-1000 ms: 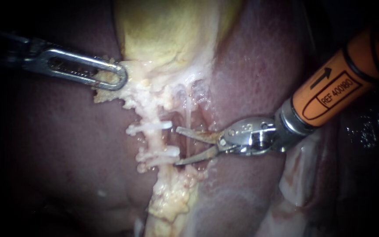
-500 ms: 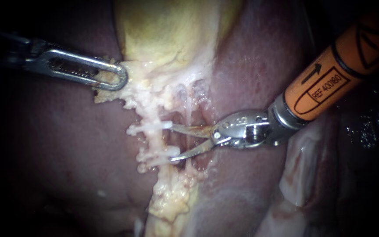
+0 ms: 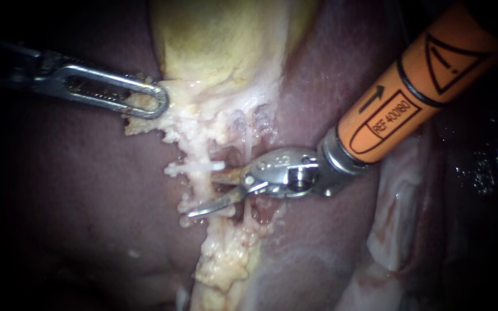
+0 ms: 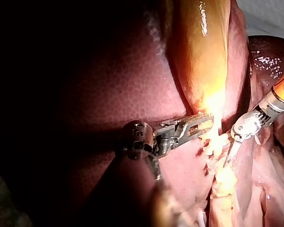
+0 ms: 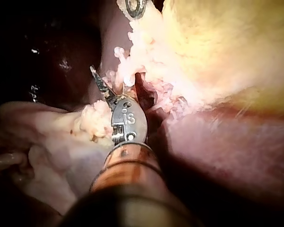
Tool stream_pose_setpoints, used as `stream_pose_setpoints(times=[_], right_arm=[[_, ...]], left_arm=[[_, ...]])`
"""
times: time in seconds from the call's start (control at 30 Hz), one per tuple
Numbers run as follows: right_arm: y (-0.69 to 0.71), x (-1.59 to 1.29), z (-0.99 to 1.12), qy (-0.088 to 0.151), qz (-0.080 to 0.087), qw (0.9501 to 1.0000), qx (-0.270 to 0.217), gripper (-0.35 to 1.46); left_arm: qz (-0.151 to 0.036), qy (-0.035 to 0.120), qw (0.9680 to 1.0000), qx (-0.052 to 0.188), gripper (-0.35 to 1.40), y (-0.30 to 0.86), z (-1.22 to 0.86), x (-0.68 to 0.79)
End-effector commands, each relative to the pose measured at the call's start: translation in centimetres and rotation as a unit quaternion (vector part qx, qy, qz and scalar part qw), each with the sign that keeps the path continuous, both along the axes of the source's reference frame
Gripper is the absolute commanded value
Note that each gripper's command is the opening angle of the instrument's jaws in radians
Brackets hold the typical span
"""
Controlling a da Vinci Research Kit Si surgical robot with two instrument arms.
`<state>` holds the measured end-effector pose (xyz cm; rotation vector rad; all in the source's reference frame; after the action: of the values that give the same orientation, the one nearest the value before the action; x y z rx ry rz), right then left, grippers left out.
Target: Go to the cutting position left tube
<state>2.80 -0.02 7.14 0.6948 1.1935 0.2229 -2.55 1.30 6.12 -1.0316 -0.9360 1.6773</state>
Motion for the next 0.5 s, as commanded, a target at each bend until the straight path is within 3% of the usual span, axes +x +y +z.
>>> stream_pose_setpoints(times=[0.03,0.23,0.5], right_arm=[[-0.01,0.03,0.0,0.0,0.002,1.0,0.005,1.41],[-0.09,0.21,-0.03,-0.014,0.011,0.9994,0.028,1.41],[-0.12,0.33,-0.07,-0.035,0.039,0.9977,0.043,1.43]], left_arm=[[0.0,0.0,1.0,0.0,-0.35,0.0,0.0,0.0],[-0.001,0.0,1.0,0.0,-0.35,-0.01,0.02,-0.02],[-0.001,0.001,1.0,-0.001,-0.35,-0.01,0.02,-0.02]])
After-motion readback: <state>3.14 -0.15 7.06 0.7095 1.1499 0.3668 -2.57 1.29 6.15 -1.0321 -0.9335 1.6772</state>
